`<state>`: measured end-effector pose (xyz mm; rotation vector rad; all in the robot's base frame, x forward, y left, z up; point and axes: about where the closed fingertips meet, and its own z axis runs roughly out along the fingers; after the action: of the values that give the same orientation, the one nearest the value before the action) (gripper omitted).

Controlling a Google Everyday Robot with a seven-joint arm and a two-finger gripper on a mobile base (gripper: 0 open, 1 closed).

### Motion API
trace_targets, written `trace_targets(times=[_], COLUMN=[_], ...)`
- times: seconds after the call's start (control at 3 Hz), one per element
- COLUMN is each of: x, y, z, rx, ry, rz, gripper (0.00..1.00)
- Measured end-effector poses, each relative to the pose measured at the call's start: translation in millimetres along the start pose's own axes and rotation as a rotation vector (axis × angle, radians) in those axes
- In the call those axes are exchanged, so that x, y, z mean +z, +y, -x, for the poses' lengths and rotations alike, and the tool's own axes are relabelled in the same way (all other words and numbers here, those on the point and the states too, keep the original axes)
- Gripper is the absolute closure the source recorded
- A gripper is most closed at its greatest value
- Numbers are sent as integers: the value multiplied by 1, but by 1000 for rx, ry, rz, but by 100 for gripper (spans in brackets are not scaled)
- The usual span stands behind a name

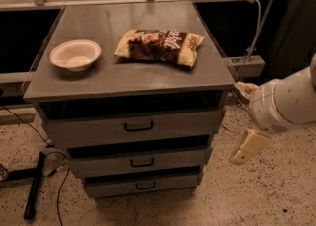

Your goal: Open middle drawer

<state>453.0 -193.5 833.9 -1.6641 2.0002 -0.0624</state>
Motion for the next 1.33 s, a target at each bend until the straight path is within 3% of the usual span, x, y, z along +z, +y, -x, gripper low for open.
trace_targets(times=[0.33,0.67,1.0,1.33], x=[49,49,76,132], y=[11,11,23,43], z=[-17,-17,-16,-24], rx=[22,22,3,-25], ry=[-53,-53,-88,-169], rz=[71,71,87,113], gripper=[0,0,0,0])
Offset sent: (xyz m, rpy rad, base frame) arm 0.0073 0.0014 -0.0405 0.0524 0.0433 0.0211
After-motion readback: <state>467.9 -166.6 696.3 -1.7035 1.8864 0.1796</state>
